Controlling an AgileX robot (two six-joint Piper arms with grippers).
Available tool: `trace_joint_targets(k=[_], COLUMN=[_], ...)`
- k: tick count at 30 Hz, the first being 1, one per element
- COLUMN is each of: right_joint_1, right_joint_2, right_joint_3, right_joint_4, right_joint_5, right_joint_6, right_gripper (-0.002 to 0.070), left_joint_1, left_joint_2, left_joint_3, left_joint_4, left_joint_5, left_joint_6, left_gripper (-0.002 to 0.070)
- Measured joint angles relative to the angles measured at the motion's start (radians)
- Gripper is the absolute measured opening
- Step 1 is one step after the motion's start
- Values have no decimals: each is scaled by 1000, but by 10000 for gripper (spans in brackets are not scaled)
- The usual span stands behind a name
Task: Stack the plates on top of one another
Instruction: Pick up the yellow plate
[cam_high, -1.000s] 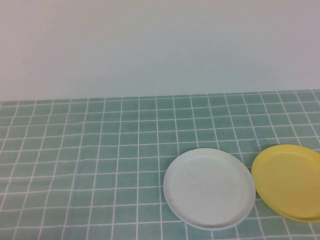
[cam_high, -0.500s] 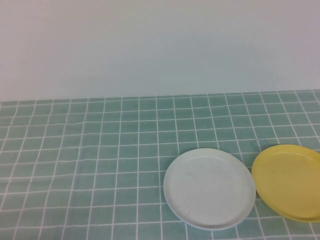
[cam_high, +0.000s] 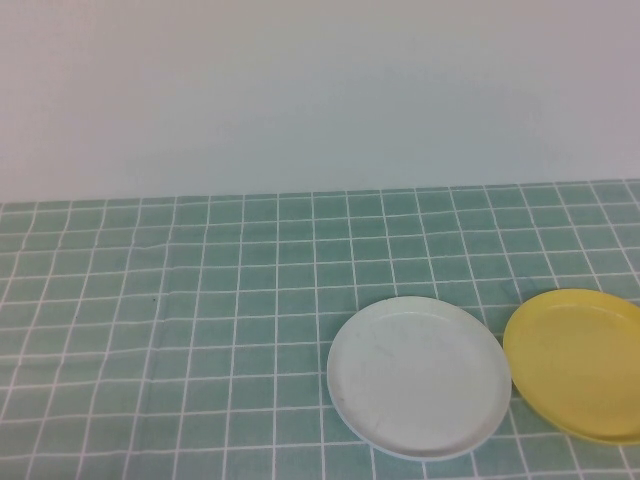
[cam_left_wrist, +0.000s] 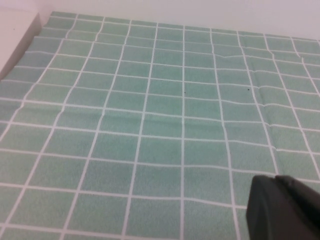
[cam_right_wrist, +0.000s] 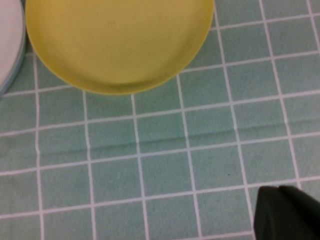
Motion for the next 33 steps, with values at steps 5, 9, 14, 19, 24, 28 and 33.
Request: trace_joint_targets(k=[5, 9, 14, 19, 24, 28, 33], right_joint_1=[0, 0, 0, 0, 0, 0, -33], right_joint_2=[0, 2, 19, 142, 305, 434, 585], right_joint_3=[0, 0, 0, -15, -48, -79, -88], right_joint_4=[-5, -5, -5, -34, -41, -46, -41], right_joint_5=[-81, -128, -232, -294, -413, -468, -539], right_joint_6=[15, 36, 79, 113, 139, 171, 198], right_gripper=[-2, -2, -2, -2, -2, -2, -2], left_joint_1=[0, 0, 0, 0, 0, 0, 0], left_joint_2=[0, 0, 0, 0, 0, 0, 0], left_joint_3=[0, 0, 0, 0, 0, 0, 0], left_joint_4=[0, 0, 0, 0, 0, 0, 0], left_joint_5=[0, 0, 0, 0, 0, 0, 0], left_joint_6=[0, 0, 0, 0, 0, 0, 0], left_gripper=[0, 0, 0, 0, 0, 0, 0])
